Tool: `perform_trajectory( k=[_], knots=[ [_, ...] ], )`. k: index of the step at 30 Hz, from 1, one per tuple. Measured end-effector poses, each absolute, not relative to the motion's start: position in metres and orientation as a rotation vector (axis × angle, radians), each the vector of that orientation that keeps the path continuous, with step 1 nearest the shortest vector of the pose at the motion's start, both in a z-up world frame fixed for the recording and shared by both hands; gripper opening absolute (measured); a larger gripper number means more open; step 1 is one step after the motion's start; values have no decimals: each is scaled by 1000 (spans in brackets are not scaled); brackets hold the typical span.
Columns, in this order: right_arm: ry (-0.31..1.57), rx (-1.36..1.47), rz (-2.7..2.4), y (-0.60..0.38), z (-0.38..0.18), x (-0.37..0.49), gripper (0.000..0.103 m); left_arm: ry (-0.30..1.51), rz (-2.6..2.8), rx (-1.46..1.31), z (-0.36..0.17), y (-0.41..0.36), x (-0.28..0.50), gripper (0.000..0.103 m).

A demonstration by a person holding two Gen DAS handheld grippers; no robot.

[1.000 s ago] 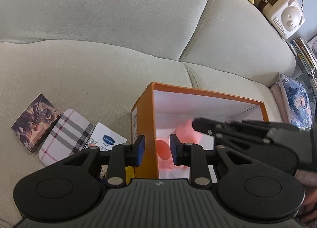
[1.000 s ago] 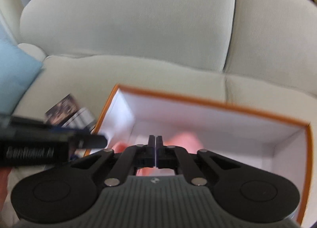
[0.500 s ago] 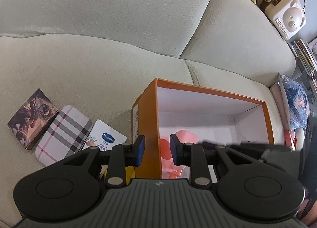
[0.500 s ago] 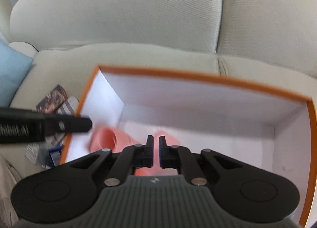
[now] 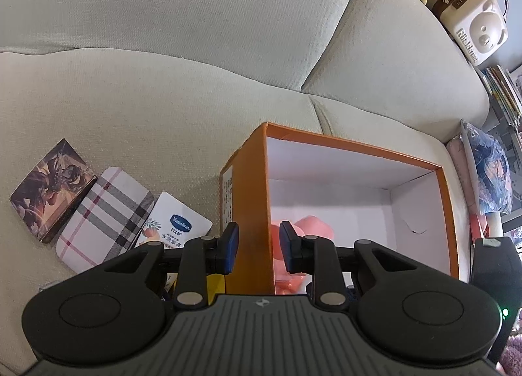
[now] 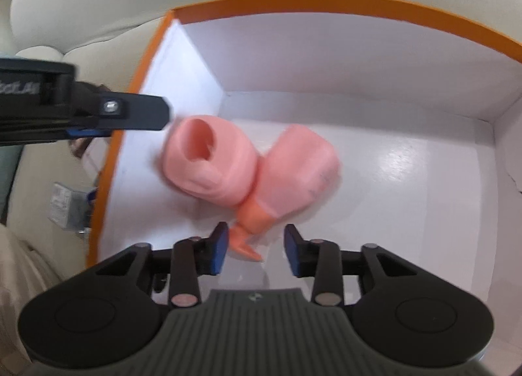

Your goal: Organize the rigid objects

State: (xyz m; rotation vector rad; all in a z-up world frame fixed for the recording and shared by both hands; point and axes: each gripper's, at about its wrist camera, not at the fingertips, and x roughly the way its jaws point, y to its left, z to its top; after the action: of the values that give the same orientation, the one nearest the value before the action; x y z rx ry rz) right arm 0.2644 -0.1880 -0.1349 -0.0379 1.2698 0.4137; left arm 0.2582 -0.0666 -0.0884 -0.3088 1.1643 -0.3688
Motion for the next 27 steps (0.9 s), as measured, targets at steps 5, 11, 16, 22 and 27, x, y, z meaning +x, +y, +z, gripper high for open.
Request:
perform_trajectory(
  k=[5,11,16,22,27],
  knots=[
    [1299,-65,433,-180,-137,256,44,1166,-373,-313,-91,-67,258,30],
    [1315,-72,414,-177,-147,256,21,1166,-377,-308,-90,-65,259,30],
    [1229,-63,453,-186,-118,252,14,1165,-377,-308,-92,-68,260,30],
    [1125,-24,475,-201,-83,265,13,1112,-412,-255,-80,-70,260,30],
    [1113,98,483,-212,-77,277,13,1034,-551,-143,-58,-72,255,30]
  ],
)
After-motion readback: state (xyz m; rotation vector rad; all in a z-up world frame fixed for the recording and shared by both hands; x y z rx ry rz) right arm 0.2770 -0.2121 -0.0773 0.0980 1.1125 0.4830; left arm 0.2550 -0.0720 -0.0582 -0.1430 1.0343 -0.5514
